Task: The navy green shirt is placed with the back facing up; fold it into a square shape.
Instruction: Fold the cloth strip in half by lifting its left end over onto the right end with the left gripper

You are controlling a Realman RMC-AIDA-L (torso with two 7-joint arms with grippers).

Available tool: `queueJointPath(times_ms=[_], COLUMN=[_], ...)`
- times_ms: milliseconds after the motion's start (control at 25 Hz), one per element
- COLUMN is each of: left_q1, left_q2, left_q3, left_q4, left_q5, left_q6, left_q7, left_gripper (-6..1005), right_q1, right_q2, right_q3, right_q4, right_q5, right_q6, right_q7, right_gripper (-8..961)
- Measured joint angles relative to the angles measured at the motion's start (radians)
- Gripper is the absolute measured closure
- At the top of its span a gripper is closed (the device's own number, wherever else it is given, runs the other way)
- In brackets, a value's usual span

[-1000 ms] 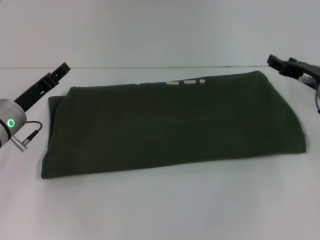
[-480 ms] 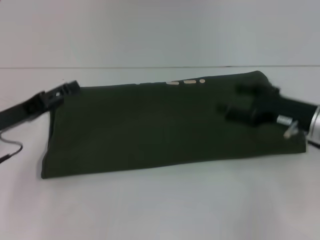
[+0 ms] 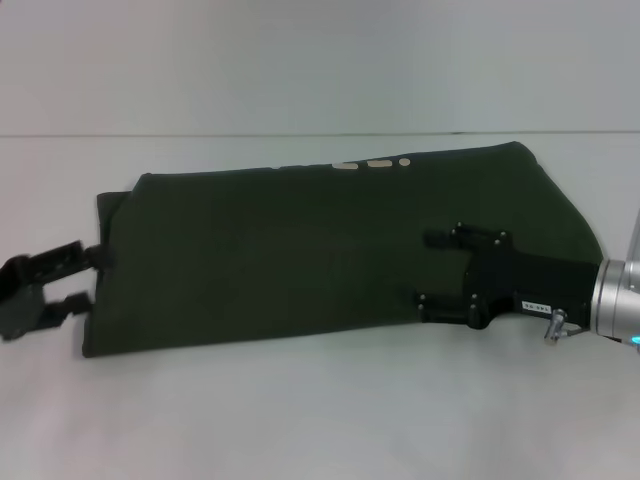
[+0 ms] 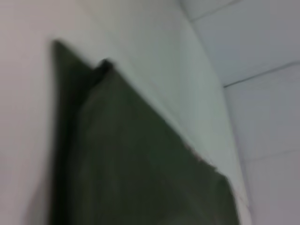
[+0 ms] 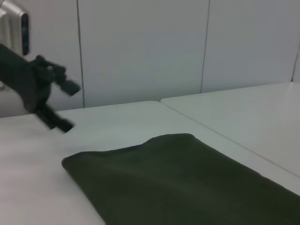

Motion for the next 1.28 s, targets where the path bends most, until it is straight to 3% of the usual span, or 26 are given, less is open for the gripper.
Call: queueJointPath(times_ms=[360, 680, 1280], left_q1=[0.042, 0.042, 0.04], left_q2=[-0.01, -0.009, -0.011], left_q3=[-0.01, -0.048, -0.047], left_q4=[0.029, -0.054, -0.073], left_q5=[0.124, 0.12, 0.123], left_q6=[-0.017, -0.076, -0.171], left_q7=[-0.118, -0.137, -0.194], left_gripper=[54, 53, 54], right_q1=[-0.001, 0.001, 0.006], right_q2=[0.001, 0.004, 0.004], right_q3=[0.005, 0.006, 0.001], right_q4=[0.001, 0.008, 0.008], right_q5=[0.002, 0.002, 0.002], right_q6=[0.013, 0.023, 0.022], right_q7=[-0.005, -0.006, -0.006], right_gripper=[59, 59, 59])
